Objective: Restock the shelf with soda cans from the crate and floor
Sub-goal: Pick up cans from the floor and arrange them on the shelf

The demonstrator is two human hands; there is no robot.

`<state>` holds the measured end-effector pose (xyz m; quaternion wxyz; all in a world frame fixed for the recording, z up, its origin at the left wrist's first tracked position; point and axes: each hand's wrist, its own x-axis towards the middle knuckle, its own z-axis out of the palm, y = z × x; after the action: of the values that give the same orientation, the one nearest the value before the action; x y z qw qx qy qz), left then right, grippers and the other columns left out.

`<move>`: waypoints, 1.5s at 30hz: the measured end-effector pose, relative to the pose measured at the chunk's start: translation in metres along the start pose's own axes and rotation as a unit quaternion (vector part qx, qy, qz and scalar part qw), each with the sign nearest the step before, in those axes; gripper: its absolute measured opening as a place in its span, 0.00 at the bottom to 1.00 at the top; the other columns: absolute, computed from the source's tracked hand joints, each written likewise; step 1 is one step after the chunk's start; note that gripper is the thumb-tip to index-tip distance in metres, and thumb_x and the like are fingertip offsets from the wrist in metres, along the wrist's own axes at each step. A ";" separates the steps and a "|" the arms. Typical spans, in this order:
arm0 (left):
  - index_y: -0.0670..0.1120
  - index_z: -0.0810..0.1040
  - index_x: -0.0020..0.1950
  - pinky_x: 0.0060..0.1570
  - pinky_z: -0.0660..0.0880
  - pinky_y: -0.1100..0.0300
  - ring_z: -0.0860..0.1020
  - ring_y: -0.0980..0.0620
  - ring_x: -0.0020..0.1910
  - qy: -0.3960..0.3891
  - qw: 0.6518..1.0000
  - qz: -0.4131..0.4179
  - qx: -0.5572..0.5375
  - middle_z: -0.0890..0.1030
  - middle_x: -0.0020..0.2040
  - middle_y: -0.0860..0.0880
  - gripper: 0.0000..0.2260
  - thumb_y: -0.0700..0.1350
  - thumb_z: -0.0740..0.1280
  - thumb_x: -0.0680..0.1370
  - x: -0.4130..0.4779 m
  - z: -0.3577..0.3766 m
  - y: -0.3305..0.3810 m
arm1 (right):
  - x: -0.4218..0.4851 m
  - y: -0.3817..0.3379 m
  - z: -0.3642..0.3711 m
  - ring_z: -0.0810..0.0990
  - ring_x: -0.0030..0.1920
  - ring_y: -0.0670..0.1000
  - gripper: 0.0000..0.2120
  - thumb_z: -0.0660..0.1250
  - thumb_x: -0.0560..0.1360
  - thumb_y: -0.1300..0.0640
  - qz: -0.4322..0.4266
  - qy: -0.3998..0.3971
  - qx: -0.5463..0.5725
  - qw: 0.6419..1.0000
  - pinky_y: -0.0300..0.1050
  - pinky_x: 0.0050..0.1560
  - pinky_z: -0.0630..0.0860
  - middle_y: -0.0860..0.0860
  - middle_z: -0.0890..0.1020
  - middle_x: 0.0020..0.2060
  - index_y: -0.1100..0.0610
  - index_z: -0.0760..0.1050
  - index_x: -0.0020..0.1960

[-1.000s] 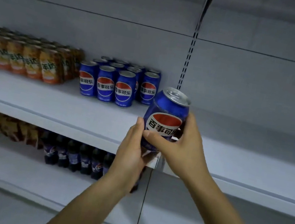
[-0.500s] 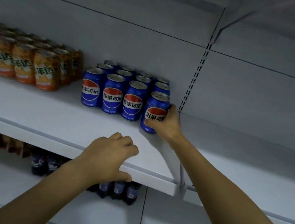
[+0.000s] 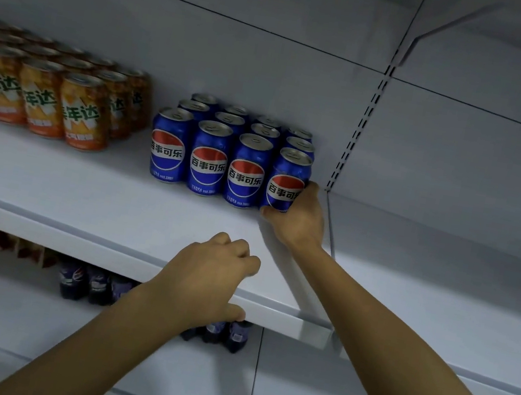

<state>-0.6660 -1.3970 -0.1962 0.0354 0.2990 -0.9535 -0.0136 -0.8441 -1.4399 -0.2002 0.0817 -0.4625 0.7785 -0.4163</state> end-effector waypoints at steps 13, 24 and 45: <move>0.54 0.67 0.71 0.61 0.70 0.54 0.67 0.52 0.65 0.079 0.985 -0.093 -0.120 0.71 0.68 0.54 0.28 0.63 0.65 0.74 -0.015 0.005 0.016 | -0.067 0.005 -0.059 0.71 0.66 0.56 0.38 0.73 0.70 0.46 -0.013 -0.143 -0.043 0.989 0.49 0.61 0.71 0.57 0.70 0.68 0.57 0.60 0.72; 0.53 0.72 0.67 0.55 0.75 0.53 0.75 0.52 0.60 0.029 0.979 -0.119 -0.161 0.76 0.62 0.55 0.21 0.58 0.66 0.76 -0.106 0.126 0.181 | -0.309 0.175 -0.145 0.70 0.65 0.50 0.29 0.68 0.74 0.43 -0.110 -0.165 -0.114 0.974 0.44 0.60 0.69 0.50 0.73 0.64 0.54 0.66 0.70; 0.50 0.73 0.65 0.44 0.68 0.64 0.76 0.56 0.48 -0.382 0.824 -0.267 -0.322 0.78 0.53 0.54 0.20 0.51 0.70 0.75 -0.194 0.458 0.288 | -0.525 0.476 -0.042 0.75 0.62 0.54 0.27 0.69 0.74 0.47 0.435 -0.385 -0.036 0.813 0.39 0.52 0.68 0.55 0.76 0.64 0.56 0.68 0.68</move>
<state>-0.7061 -1.0477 -0.6506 -0.2424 0.4842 -0.7149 -0.4424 -0.8823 -0.8942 -0.6527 0.5305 -0.2003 0.8179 -0.0972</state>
